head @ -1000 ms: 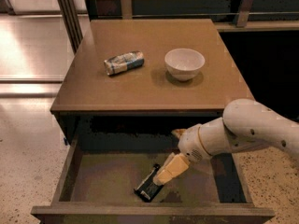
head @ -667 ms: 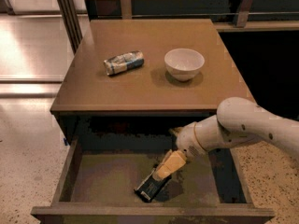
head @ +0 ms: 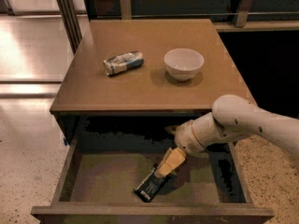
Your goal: Pick rxbar blueberry from top drawer and place on counter
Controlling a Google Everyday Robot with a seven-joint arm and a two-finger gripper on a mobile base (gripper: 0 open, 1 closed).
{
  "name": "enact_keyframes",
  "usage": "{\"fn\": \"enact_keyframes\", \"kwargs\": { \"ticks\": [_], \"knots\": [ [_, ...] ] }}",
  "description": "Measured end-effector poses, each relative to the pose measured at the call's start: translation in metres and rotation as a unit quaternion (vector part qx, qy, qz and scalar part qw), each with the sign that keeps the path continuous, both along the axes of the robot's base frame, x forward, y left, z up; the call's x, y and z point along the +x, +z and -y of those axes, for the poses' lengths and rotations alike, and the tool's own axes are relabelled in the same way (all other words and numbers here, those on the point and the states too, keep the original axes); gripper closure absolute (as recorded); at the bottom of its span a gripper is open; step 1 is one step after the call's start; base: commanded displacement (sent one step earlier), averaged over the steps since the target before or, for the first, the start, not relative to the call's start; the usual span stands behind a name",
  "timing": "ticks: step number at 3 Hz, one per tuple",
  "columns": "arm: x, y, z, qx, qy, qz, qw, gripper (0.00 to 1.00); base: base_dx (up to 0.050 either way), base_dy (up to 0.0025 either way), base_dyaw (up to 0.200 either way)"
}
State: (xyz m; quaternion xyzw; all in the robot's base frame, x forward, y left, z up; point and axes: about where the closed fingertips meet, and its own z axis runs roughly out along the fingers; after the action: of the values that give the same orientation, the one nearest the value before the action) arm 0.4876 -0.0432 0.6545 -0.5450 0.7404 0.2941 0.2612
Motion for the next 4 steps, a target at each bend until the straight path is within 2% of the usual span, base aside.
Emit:
{"fn": "enact_keyframes", "kwargs": {
  "ticks": [1, 2, 3, 4],
  "knots": [
    [-0.004, 0.001, -0.002, -0.008, -0.022, 0.014, 0.9996, 0.0, 0.0, 0.0, 0.0],
    [-0.015, 0.004, -0.008, -0.015, -0.058, 0.041, 0.9974, 0.0, 0.0, 0.0, 0.0],
    [-0.021, 0.003, -0.012, -0.01, -0.073, 0.06, 0.9955, 0.0, 0.0, 0.0, 0.0],
    [-0.021, 0.003, -0.012, -0.01, -0.073, 0.06, 0.9955, 0.0, 0.0, 0.0, 0.0]
  ]
}}
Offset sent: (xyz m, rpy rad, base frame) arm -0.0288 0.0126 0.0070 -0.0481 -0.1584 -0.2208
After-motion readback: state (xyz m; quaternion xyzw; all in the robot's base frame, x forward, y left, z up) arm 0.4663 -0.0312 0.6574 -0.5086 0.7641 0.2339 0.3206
